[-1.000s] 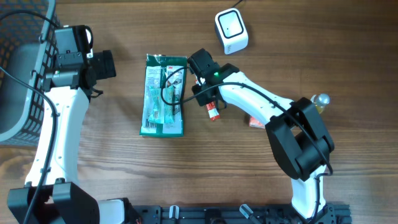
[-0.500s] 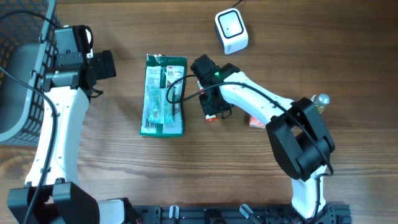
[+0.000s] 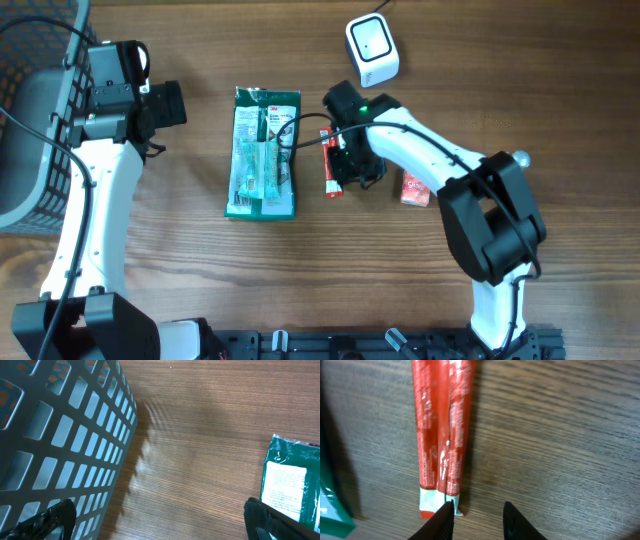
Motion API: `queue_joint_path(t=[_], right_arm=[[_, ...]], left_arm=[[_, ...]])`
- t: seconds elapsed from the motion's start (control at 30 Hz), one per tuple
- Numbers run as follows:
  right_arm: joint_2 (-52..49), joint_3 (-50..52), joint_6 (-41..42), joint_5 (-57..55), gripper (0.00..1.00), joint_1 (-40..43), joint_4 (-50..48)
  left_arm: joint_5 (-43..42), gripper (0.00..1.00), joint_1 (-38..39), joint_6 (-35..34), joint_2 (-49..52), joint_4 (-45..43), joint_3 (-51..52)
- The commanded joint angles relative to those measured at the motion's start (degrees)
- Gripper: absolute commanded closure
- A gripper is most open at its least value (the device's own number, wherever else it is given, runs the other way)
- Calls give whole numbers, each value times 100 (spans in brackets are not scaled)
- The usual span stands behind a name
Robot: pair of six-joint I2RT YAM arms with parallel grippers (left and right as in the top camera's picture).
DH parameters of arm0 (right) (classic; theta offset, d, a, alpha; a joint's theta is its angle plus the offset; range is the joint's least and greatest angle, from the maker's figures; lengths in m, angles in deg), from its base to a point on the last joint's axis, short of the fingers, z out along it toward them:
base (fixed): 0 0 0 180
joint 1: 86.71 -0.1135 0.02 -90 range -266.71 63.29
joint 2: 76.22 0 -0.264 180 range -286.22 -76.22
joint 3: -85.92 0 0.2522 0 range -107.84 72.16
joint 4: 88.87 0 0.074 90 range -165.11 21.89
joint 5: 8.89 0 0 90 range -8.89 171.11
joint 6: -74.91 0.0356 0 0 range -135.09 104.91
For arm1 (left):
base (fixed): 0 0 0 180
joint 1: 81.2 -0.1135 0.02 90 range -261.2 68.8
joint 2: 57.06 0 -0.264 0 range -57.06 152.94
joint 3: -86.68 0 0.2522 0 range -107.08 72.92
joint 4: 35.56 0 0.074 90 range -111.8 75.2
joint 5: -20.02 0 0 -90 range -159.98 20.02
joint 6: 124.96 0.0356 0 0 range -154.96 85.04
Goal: Scan the item barcode
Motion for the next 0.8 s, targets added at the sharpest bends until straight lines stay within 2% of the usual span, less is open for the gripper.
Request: queue_joint_path(t=[0.0, 0.53, 0.77], right_arm=[[149, 59, 197, 531, 68, 37, 9], [149, 76, 420, 525, 73, -81, -22], [149, 76, 699, 48, 72, -278, -15]], left_arm=[[11, 0, -2, 44, -9, -15, -13], [11, 0, -2, 44, -9, -15, -13], [11, 0, -2, 44, -9, -15, -13]])
